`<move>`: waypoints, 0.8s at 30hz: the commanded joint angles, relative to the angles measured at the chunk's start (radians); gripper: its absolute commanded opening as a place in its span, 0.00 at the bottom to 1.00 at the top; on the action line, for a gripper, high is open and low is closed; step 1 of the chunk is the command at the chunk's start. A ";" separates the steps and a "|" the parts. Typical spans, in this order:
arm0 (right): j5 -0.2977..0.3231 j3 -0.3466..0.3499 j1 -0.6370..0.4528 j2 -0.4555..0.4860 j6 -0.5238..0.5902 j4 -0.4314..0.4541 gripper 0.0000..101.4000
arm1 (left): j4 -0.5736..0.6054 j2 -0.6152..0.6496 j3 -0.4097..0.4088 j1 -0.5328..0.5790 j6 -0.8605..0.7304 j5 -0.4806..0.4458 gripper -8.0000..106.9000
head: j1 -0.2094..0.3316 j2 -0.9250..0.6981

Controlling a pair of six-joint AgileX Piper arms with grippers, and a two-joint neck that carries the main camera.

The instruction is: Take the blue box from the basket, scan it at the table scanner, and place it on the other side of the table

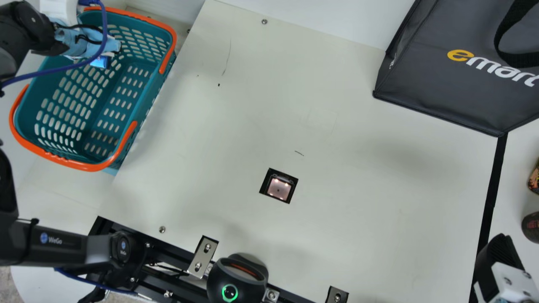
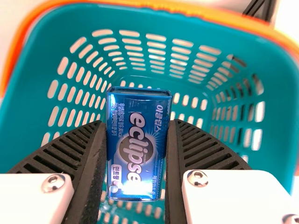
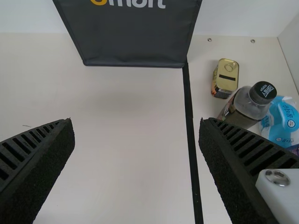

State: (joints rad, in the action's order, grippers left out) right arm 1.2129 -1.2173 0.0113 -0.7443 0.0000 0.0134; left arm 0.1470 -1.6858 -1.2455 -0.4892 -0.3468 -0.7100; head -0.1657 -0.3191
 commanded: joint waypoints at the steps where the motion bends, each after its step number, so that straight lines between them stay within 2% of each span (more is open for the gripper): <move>1: 0.000 0.000 0.000 0.000 0.000 0.000 0.94 | -0.003 0.037 -0.004 0.015 0.032 -0.020 0.00 | 0.027 -0.002; 10: 0.001 0.000 0.000 0.000 0.000 0.000 0.94 | -0.013 0.150 -0.027 0.142 0.111 -0.110 0.00 | 0.027 -0.002; 24: 0.001 0.000 0.000 0.000 0.000 0.000 0.94 | -0.128 0.264 -0.008 0.526 0.323 -0.206 0.00 | 0.027 -0.002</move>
State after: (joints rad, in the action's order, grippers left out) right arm 1.2139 -1.2173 0.0113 -0.7443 0.0000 0.0134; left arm 0.0269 -1.4235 -1.2542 -0.0442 -0.0557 -0.9105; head -0.1657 -0.3191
